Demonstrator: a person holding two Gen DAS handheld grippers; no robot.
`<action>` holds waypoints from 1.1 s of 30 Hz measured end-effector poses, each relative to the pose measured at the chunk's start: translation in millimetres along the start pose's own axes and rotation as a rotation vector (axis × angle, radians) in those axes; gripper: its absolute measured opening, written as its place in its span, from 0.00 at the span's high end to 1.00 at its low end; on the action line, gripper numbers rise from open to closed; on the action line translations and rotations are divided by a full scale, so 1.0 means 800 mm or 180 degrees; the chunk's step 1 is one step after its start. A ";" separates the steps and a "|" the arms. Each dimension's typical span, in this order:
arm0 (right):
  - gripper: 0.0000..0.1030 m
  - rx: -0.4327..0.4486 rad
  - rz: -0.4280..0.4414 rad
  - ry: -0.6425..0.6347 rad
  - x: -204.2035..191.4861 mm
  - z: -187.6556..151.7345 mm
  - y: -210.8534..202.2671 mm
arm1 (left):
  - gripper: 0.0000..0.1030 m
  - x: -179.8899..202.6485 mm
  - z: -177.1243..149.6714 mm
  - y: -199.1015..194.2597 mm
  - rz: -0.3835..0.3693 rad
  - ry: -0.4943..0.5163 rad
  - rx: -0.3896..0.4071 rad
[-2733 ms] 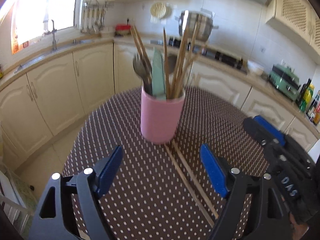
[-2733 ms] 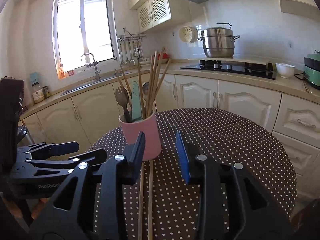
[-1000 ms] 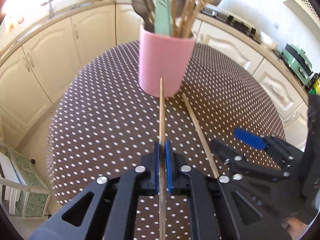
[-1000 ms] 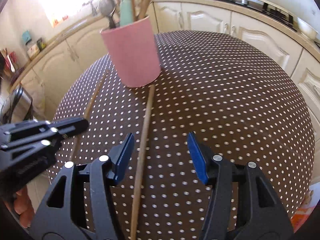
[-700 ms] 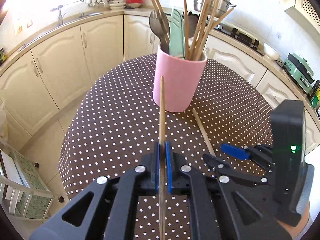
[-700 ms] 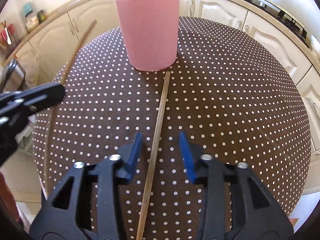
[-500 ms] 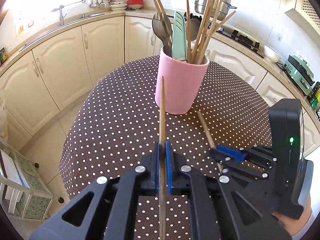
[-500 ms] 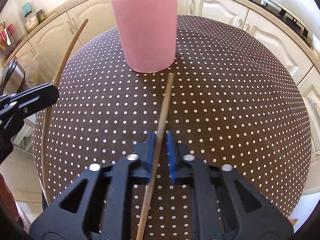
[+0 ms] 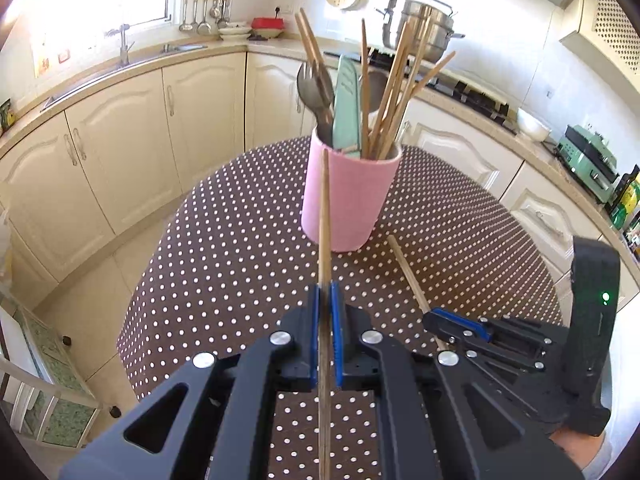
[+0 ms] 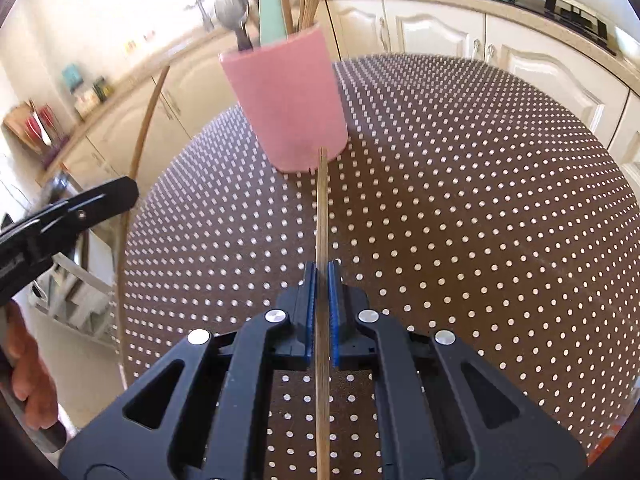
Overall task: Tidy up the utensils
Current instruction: 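Lift both chopsticks above the pink cup with the left and right tools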
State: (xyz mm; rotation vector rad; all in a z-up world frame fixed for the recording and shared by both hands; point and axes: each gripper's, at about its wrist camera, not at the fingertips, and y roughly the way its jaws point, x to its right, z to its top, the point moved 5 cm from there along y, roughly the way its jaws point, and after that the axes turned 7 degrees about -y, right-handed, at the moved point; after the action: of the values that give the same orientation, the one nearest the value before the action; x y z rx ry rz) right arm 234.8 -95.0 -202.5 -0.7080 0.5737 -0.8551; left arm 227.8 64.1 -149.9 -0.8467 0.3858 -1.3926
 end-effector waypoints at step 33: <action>0.94 0.2194 0.0193 -0.0100 0.000 0.197 -0.141 | 0.94 0.051 0.189 -0.076 -0.0577 -0.0056 0.1728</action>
State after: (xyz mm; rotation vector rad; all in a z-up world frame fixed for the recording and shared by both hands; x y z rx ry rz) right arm 291.7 -95.8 -17.7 -0.0747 0.2380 -0.9094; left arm 297.6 72.0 2.6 -0.4514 -0.0909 -1.5549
